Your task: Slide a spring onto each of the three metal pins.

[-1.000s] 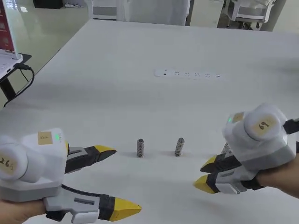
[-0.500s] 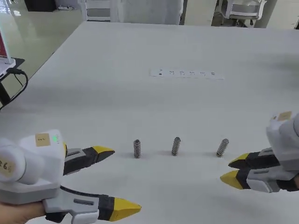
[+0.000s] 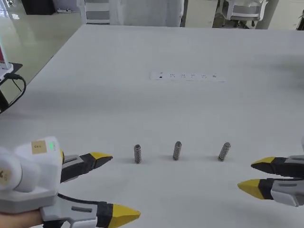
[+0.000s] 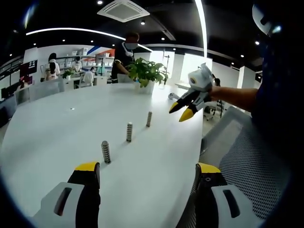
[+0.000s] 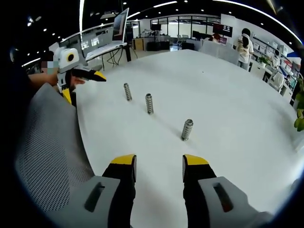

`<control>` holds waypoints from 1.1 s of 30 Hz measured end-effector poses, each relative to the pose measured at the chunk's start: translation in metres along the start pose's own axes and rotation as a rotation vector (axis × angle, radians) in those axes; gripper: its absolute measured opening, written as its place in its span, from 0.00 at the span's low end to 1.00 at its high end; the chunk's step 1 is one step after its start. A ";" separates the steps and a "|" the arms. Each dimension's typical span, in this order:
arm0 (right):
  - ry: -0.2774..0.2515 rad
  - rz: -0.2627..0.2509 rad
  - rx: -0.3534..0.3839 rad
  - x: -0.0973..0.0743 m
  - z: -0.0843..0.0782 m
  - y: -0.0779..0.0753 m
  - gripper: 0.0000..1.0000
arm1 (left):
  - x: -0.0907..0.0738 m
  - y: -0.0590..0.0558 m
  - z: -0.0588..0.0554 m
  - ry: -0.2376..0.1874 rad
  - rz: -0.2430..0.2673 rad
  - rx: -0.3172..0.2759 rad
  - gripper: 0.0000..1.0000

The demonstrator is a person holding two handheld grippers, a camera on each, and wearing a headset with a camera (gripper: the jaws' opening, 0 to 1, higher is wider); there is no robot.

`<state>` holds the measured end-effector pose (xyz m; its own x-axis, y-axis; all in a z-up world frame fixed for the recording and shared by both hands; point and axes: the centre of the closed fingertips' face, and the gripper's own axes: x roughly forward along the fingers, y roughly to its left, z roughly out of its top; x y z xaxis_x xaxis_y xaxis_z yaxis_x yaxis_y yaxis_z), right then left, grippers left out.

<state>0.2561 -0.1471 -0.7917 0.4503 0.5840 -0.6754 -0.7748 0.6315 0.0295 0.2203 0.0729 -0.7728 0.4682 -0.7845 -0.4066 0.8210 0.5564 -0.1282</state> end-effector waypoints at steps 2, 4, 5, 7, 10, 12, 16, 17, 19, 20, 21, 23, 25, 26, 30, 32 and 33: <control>-0.015 -0.002 -0.004 0.000 0.000 0.000 0.43 | 0.000 0.000 -0.001 0.000 0.001 -0.002 0.79; -0.037 -0.006 -0.003 -0.001 0.000 -0.001 0.48 | 0.000 0.000 -0.001 0.001 0.003 -0.005 0.79; -0.043 -0.006 -0.004 0.000 0.000 -0.003 0.51 | 0.000 0.001 -0.002 0.001 0.004 -0.005 0.79; -0.064 -0.008 -0.002 0.000 0.001 -0.004 0.58 | -0.001 0.001 -0.002 0.001 0.006 -0.006 0.80; -0.086 -0.007 -0.003 -0.001 0.002 -0.004 0.67 | -0.001 0.001 -0.002 -0.002 0.010 -0.009 0.81; -0.097 -0.001 0.004 -0.001 0.002 -0.004 0.74 | -0.001 0.002 -0.003 -0.001 0.012 -0.011 0.81; -0.113 0.001 0.004 0.000 0.002 -0.003 0.85 | -0.001 0.003 -0.003 -0.004 0.016 -0.017 0.83; -0.114 -0.001 0.005 0.000 0.001 -0.003 0.87 | -0.001 0.003 -0.004 -0.004 0.017 -0.018 0.83; -0.117 -0.004 0.004 0.001 0.000 -0.004 0.93 | 0.000 0.003 -0.004 -0.004 0.018 -0.019 0.84; -0.117 -0.003 0.004 0.001 0.000 -0.003 0.95 | 0.000 0.003 -0.004 -0.005 0.018 -0.020 0.84; -0.124 -0.003 0.001 0.001 0.000 -0.003 0.97 | 0.000 0.003 -0.004 -0.007 0.019 -0.023 0.85; -0.125 -0.008 -0.001 0.002 -0.001 -0.004 0.99 | 0.000 0.004 -0.004 -0.008 0.022 -0.024 0.86; -0.130 -0.010 -0.002 0.002 0.000 -0.004 0.99 | 0.000 0.005 -0.004 -0.010 0.023 -0.027 0.87; -0.132 -0.012 -0.004 0.002 0.000 -0.004 0.99 | 0.000 0.005 -0.004 -0.011 0.024 -0.029 0.89; -0.134 -0.009 0.001 0.003 0.000 -0.004 0.99 | 0.001 0.008 -0.004 -0.022 0.032 -0.043 0.94; -0.136 -0.005 0.001 0.004 0.000 -0.003 0.99 | 0.001 0.008 -0.004 -0.028 0.035 -0.053 0.97; -0.135 -0.004 0.002 0.004 0.000 -0.002 0.99 | 0.001 0.009 -0.004 -0.029 0.036 -0.054 0.98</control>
<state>0.2600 -0.1461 -0.7948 0.5092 0.6444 -0.5705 -0.7720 0.6350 0.0283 0.2266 0.0780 -0.7784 0.5074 -0.7708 -0.3852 0.7848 0.5980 -0.1629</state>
